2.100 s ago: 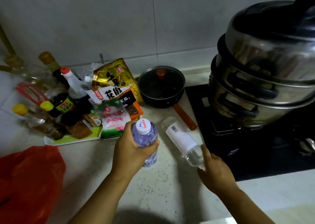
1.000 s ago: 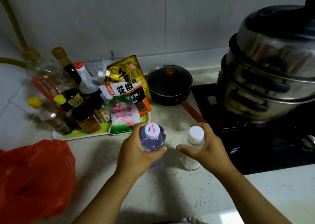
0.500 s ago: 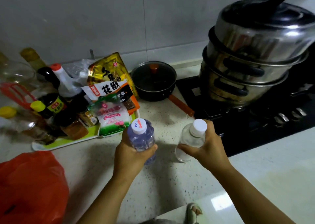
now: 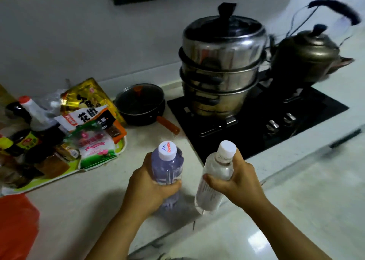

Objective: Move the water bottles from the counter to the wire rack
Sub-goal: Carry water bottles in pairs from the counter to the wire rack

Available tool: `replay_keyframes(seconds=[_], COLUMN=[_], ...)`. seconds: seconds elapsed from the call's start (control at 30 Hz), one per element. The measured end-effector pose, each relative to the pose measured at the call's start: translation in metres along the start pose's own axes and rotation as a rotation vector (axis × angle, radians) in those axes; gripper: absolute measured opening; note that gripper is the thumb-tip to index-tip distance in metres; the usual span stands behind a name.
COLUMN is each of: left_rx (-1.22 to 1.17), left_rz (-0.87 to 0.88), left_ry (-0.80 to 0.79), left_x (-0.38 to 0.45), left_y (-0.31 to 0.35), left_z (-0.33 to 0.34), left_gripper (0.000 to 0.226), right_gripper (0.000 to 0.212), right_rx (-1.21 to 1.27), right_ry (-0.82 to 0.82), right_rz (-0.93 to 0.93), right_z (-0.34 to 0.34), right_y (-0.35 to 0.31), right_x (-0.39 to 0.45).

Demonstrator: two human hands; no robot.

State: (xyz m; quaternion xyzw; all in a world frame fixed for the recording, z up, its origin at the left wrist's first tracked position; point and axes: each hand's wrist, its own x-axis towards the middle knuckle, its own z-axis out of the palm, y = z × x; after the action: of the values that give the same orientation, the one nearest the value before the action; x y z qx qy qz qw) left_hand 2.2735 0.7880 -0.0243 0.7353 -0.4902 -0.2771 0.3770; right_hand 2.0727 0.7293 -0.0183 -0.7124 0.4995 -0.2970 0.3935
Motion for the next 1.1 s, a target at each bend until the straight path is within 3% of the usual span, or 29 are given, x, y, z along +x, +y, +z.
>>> replay_keyframes(seconds=[0.23, 0.53, 0.77, 1.1], left_rx=[-0.006, -0.028, 0.051, 0.083], left_rz=[0.105, 0.272, 0.4, 0.448], left_ry=[-0.129, -0.439, -0.659, -0.96], left_x=[-0.035, -0.059, -0.024, 0.062], left_y=[0.08, 0.206, 0.285, 0.419], left_z=[0.096, 0.293, 0.422, 0.627], left_gripper=[0.065, 0.07, 0.068, 0.064], right_gripper=[0.067, 0.068, 0.065, 0.068], right_rx=[0.009, 0.011, 0.028, 0.052], right_ry=[0.143, 0.426, 0.634, 0.849], right_rz=[0.053, 0.271, 0.416, 0.689], right_z=[-0.106, -0.277, -0.38, -0.548], right_y=[0.058, 0.167, 0.24, 0.339], right_x=[-0.055, -0.127, -0.123, -0.078])
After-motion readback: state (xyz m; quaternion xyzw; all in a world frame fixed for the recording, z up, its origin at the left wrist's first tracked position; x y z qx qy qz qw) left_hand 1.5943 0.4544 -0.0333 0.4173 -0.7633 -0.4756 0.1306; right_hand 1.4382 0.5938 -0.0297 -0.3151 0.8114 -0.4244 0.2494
